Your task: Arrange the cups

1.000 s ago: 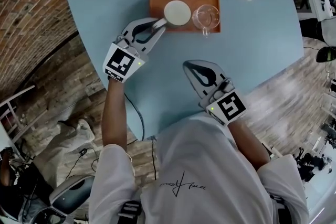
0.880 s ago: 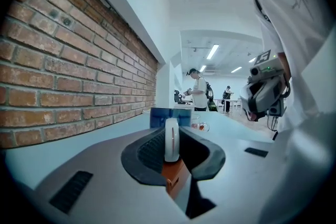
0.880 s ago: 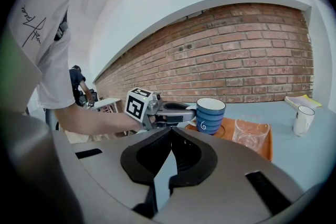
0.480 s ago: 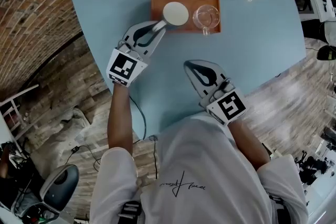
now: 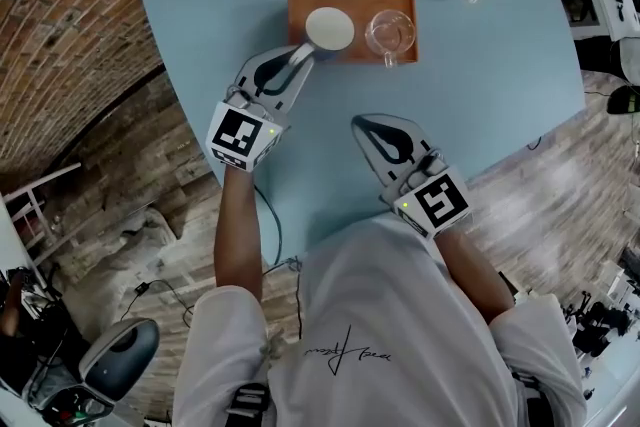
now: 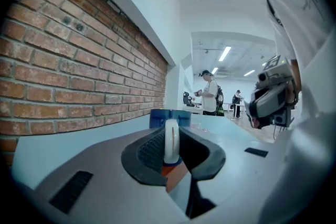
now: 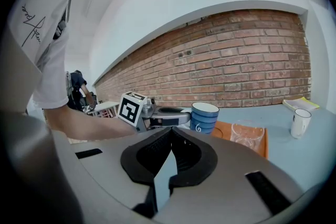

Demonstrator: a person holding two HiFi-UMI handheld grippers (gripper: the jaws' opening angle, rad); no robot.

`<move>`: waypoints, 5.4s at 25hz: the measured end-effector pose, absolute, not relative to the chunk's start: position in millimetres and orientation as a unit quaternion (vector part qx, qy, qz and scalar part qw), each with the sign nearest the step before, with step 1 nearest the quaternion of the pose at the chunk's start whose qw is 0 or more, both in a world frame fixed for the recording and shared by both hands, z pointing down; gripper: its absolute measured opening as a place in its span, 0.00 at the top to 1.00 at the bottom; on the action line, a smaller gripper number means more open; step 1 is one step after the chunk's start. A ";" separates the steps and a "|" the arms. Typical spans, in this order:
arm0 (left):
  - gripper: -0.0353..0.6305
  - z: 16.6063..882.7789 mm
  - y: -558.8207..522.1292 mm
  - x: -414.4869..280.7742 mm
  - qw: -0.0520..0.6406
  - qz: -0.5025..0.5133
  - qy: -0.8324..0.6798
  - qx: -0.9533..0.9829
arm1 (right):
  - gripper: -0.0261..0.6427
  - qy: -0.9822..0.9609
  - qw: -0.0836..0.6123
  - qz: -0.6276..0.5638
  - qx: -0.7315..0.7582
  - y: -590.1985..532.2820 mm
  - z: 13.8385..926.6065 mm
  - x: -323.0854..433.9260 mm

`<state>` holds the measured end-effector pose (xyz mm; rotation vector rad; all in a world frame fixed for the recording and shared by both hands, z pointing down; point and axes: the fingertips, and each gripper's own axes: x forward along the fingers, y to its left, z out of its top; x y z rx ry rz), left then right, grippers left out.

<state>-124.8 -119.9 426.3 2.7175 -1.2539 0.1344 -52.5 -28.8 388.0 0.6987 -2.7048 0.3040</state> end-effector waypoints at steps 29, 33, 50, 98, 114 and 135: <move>0.86 397.1 -96.2 -102.9 0.105 -0.005 -0.520 0.848 | 0.93 -0.955 0.121 0.092 0.254 -23.1 358.5 -32.0; 0.86 389.4 -91.2 -102.1 0.100 -0.012 -0.552 0.828 | 0.93 -0.957 0.112 0.088 0.254 -22.7 351.1 -30.1; 0.86 387.2 -92.7 -110.8 0.081 -0.014 -0.654 0.752 | 0.93 -0.956 0.104 0.087 0.260 -18.5 344.7 -20.8; 0.86 440.1 -130.0 -99.8 0.081 -0.015 -0.687 0.722 | 0.93 -0.942 0.159 0.108 0.275 -32.4 375.5 3.2; 0.86 447.6 -117.6 -100.6 0.068 0.020 -0.728 0.682 | 0.93 -0.941 0.161 0.106 0.278 -33.5 375.4 6.0; 0.85 451.6 -118.9 -96.1 0.069 0.026 -0.744 0.664 | 0.93 -0.941 0.159 0.108 0.278 -33.1 376.3 5.6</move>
